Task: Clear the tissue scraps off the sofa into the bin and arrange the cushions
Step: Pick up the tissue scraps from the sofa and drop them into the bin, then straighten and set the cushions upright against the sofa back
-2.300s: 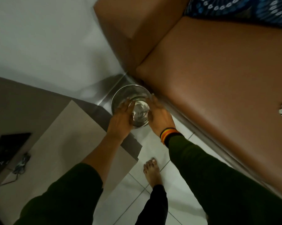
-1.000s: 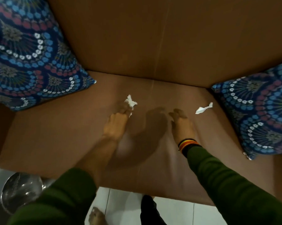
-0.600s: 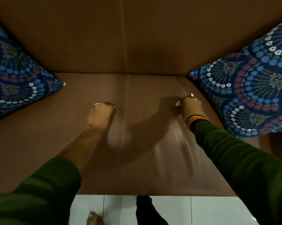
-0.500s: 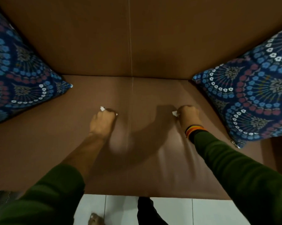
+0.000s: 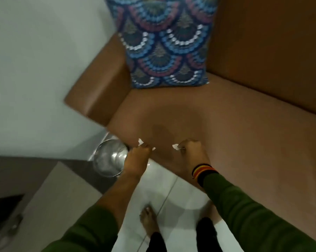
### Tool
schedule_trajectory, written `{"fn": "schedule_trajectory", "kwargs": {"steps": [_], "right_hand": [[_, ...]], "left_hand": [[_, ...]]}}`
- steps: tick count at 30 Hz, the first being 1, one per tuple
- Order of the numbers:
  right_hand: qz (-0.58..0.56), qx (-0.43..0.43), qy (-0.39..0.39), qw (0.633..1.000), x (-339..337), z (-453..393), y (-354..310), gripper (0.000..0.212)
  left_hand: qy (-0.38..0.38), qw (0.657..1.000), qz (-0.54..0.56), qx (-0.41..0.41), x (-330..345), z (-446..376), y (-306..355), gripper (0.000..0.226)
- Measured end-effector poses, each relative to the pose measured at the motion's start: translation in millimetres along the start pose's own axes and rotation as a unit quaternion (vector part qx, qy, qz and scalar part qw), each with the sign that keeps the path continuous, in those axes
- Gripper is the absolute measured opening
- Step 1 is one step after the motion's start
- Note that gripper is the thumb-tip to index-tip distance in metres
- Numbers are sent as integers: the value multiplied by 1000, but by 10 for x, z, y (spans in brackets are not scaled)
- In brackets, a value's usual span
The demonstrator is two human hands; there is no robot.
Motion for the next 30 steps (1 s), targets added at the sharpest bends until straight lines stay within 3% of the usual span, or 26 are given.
{"fn": "schedule_trajectory", "kwargs": {"steps": [5,10,14,18,21,25,30], "right_hand": [[2,-37,-40,999,1156,-269,-975,16],[-4,-54,-66,996,2100,-648,-1509,20],[0,-43,-71,997,2724,-1030,-1550,25],[-6,-19,-123,992,3176,-1209,-1438,42],[35,-45,-140,989,3222,-1138,-1386,52],[81,-110,-85,987,2836,-799,-1487,58],[170,-190,49,966,1914,-482,-1716,66]], "left_hand": [[-11,994,55,-97,484,240,-1335,33],[15,954,201,-222,1050,210,-2262,26],[-3,938,261,-228,1564,-18,-2645,21],[-8,947,258,-191,1914,-182,-2785,27],[-21,949,265,-168,2013,-177,-2799,40],[10,952,274,-134,1793,-23,-2717,54],[113,964,231,-59,900,81,-2335,64]]}}
Point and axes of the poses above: each hand's wrist, its own z-axis away from the middle knuckle, its own x-axis out of the palm, y = z × x, the point moved 5 cm from there along -z, towards the middle knuckle, and after that the axes turned 6 degrees about -x, right-handed, at the moved point
